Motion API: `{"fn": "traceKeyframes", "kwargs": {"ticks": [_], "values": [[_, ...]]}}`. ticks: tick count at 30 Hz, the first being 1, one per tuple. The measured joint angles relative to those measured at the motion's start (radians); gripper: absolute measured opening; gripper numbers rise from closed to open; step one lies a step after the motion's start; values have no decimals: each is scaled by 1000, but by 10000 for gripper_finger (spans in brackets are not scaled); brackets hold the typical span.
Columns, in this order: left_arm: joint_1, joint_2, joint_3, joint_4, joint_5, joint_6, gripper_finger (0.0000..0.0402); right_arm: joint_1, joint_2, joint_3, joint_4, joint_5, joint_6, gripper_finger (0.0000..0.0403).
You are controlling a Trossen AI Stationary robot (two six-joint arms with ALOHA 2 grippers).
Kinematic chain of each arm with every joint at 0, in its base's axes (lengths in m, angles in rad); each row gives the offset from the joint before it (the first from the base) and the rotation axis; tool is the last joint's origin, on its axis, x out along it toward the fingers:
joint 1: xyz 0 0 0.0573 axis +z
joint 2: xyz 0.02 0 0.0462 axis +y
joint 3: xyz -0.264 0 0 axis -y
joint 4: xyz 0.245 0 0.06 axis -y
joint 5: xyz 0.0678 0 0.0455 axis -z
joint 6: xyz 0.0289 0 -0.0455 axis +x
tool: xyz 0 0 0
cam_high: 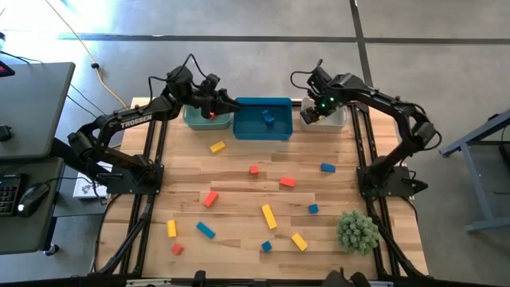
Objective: Sort & place blocks by color
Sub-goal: Put the blue block into the blue bin
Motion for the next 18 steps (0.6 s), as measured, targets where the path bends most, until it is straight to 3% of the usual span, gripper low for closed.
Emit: {"fn": "traceKeyframes", "kwargs": {"ticks": [11, 18], "values": [[0, 0, 0, -10, 1, 7, 202, 161, -41, -2, -251, -46, -46, 216], [0, 0, 0, -10, 1, 7, 202, 282, -41, -2, -291, -39, -154, 216]]}}
